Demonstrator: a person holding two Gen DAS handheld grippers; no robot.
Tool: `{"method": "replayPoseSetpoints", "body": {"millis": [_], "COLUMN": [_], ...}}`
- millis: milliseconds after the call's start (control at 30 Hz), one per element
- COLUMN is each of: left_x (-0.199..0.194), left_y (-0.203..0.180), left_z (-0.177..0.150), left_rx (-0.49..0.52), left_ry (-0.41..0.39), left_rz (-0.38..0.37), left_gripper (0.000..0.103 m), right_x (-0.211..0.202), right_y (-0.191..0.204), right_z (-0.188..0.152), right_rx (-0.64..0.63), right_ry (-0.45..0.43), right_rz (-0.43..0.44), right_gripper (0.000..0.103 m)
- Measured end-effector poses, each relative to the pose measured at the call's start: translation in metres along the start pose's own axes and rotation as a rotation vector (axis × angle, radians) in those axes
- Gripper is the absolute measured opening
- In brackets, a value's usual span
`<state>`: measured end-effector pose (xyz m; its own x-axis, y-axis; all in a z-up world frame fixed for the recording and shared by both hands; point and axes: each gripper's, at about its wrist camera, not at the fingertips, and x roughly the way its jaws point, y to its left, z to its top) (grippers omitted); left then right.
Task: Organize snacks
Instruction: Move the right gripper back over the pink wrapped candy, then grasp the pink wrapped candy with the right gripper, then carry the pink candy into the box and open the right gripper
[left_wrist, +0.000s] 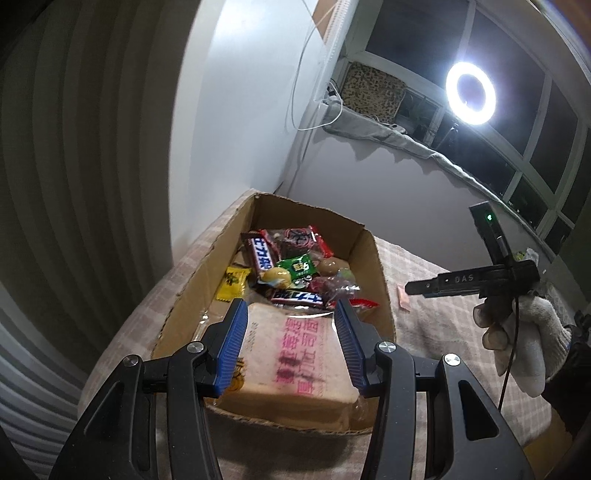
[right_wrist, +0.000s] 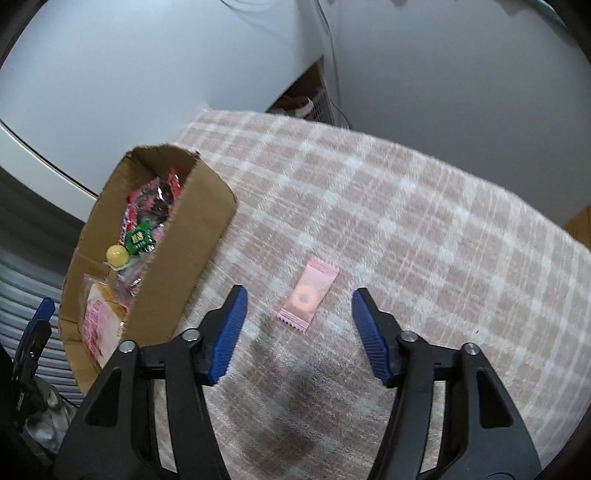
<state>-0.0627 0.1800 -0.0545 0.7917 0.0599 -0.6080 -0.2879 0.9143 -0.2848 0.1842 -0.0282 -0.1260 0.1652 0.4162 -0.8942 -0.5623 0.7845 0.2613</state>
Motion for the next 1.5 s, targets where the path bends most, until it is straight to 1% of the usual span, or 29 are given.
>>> {"method": "replayPoseSetpoints", "body": {"millis": [33,67,100,167,200,400,433,467,633,700,767,800,867,967,1300,1367,1433,1500], "left_x": [-0.001,-0.002,-0.002,-0.004,-0.005,-0.006,-0.006,-0.006,-0.004,-0.003,-0.002,-0.001,0.001,0.001,0.002,0.002,0.001,0.001], "left_y": [0.001,0.002,0.003,0.006,0.007,0.012,0.012,0.013,0.009,0.006,0.003,0.002,-0.001,-0.004,-0.010,-0.012,-0.013,-0.014], "left_z": [-0.001,-0.001,-0.002,-0.003,-0.003,-0.004,-0.004,-0.004,-0.004,-0.004,-0.005,-0.005,-0.006,-0.006,-0.006,-0.006,-0.005,-0.005], "left_rx": [-0.003,-0.008,-0.010,-0.015,-0.019,-0.029,-0.030,-0.030,-0.019,-0.009,0.002,0.005,0.012,0.021,0.038,0.042,0.043,0.044], "left_ry": [-0.001,-0.001,-0.002,-0.005,-0.006,-0.007,-0.006,-0.005,0.002,0.005,0.007,0.008,0.013,0.014,0.018,0.017,0.015,0.013], "left_rz": [0.001,0.001,0.002,0.004,0.005,0.005,0.005,0.004,0.001,0.004,0.011,0.012,0.012,0.015,0.031,0.032,0.034,0.035], "left_gripper": [0.048,0.048,0.048,0.048,0.048,0.048,0.048,0.048,0.048,0.048,0.048,0.048,0.048,0.048,0.048,0.048,0.048,0.048], "right_x": [0.004,0.008,0.012,0.019,0.020,0.026,0.027,0.029,0.036,0.038,0.039,0.040,0.040,0.040,0.028,0.019,0.004,-0.014], "right_y": [0.000,0.000,-0.001,-0.003,-0.003,0.009,0.012,0.015,0.032,0.042,0.049,0.053,0.058,0.058,0.036,0.034,0.040,0.051], "right_z": [-0.001,-0.001,-0.001,-0.001,0.000,0.005,0.005,0.007,0.004,0.000,-0.005,-0.007,-0.011,-0.012,-0.017,-0.019,-0.020,-0.019], "right_rx": [0.002,0.005,0.011,0.031,0.036,0.009,0.003,-0.002,-0.091,-0.157,-0.218,-0.242,-0.283,-0.285,-0.229,-0.221,-0.226,-0.255], "right_ry": [0.015,0.024,0.038,0.052,0.043,0.040,0.044,0.046,0.041,0.039,0.037,0.035,0.030,0.023,-0.003,-0.023,-0.053,-0.100], "right_rz": [-0.004,-0.006,-0.007,-0.006,-0.010,-0.037,-0.031,-0.032,-0.096,-0.139,-0.185,-0.202,-0.216,-0.208,-0.135,-0.117,-0.085,-0.066], "right_gripper": [0.054,0.048,0.046,0.044,0.044,0.044,0.041,0.037,0.035,0.035,0.030,0.029,0.025,0.022,0.021,0.021,0.021,0.021]}}
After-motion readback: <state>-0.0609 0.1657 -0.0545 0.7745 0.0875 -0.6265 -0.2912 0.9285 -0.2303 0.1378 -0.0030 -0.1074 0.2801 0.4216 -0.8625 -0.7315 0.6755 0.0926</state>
